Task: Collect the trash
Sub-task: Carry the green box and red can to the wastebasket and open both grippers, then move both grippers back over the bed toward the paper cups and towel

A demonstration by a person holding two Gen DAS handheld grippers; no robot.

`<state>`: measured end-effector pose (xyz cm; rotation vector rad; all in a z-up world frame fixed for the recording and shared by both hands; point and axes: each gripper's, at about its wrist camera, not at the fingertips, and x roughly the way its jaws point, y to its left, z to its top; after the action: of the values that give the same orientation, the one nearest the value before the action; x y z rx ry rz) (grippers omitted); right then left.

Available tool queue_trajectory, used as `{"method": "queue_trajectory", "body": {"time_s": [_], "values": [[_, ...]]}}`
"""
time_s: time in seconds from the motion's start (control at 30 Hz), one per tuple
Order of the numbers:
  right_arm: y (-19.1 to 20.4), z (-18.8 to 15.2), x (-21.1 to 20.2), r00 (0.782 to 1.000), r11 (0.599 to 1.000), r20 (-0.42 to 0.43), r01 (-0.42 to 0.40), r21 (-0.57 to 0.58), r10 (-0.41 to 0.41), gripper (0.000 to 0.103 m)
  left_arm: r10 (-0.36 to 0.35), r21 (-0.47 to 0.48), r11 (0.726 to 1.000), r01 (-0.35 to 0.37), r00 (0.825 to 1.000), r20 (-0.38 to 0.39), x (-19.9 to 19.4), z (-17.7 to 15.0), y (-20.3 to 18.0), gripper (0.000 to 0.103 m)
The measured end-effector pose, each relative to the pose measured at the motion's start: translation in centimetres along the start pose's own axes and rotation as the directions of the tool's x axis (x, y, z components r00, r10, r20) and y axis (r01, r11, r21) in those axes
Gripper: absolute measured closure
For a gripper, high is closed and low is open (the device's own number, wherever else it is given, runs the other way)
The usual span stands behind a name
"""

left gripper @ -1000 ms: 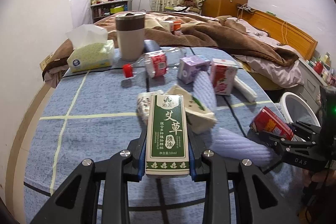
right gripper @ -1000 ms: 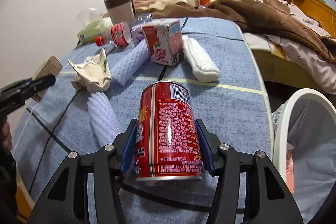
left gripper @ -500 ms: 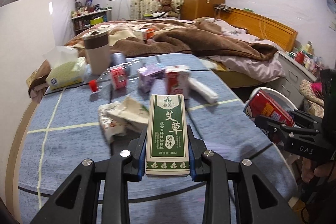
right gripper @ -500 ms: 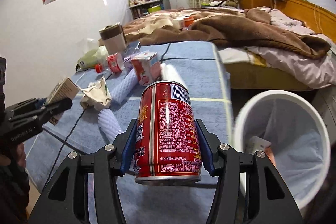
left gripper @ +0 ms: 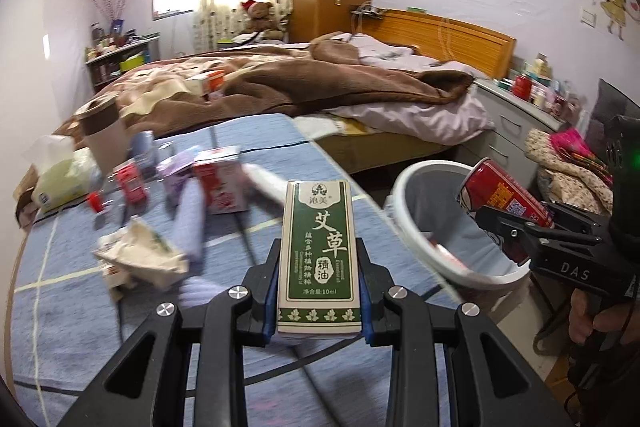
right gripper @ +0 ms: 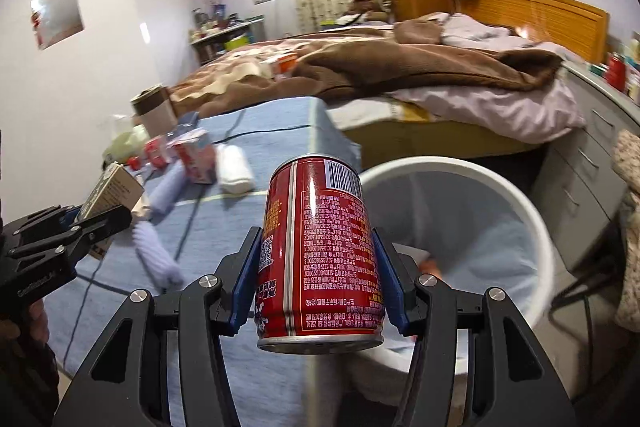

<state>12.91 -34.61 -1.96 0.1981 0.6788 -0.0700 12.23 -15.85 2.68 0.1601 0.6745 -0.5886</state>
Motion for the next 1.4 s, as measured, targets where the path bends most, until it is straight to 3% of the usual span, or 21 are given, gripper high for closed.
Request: {"method": "queue_trajectory", "body": {"time_s": [0.6, 0.93, 0.97, 1.07, 1.23, 1.3, 1.4], "values": [[-7.4, -1.2, 1.2, 0.984, 0.983, -0.096, 0.158, 0.095, -0.149, 0.048, -0.177, 0.083, 0.979, 0.184, 0.981, -0.081, 5.9, 1.8, -9.7, 0.071], [-9.0, -1.3, 2.8, 0.974, 0.978, -0.151, 0.184, 0.096, -0.169, 0.048, -0.203, 0.091, 0.972, 0.217, 0.969, -0.138, 8.8, 2.2, -11.7, 0.07], [-9.2, -1.3, 3.0, 0.972, 0.977, -0.157, 0.189, 0.095, -0.173, 0.048, -0.207, 0.088, 0.971, 0.221, 0.968, -0.142, 9.0, 2.2, -11.8, 0.069], [-9.5, -1.3, 3.4, 0.968, 0.974, -0.165, 0.207, 0.089, -0.191, 0.048, -0.222, 0.078, 0.969, 0.235, 0.964, -0.143, 9.4, 2.3, -11.8, 0.052], [-9.9, -1.2, 3.2, 0.968, 0.972, -0.155, 0.212, 0.099, -0.195, 0.046, -0.219, 0.068, 0.971, 0.23, 0.966, -0.139, 9.8, 2.4, -11.6, 0.045], [-9.9, -1.1, 3.1, 0.97, 0.972, -0.152, 0.209, 0.108, -0.192, 0.037, -0.219, 0.057, 0.972, 0.229, 0.966, -0.14, 9.8, 2.4, -11.3, 0.045], [-9.8, -0.9, 2.9, 0.971, 0.972, -0.14, 0.211, 0.107, -0.195, 0.037, -0.204, 0.051, 0.976, 0.212, 0.97, -0.132, 9.6, 2.5, -10.6, 0.044]]}}
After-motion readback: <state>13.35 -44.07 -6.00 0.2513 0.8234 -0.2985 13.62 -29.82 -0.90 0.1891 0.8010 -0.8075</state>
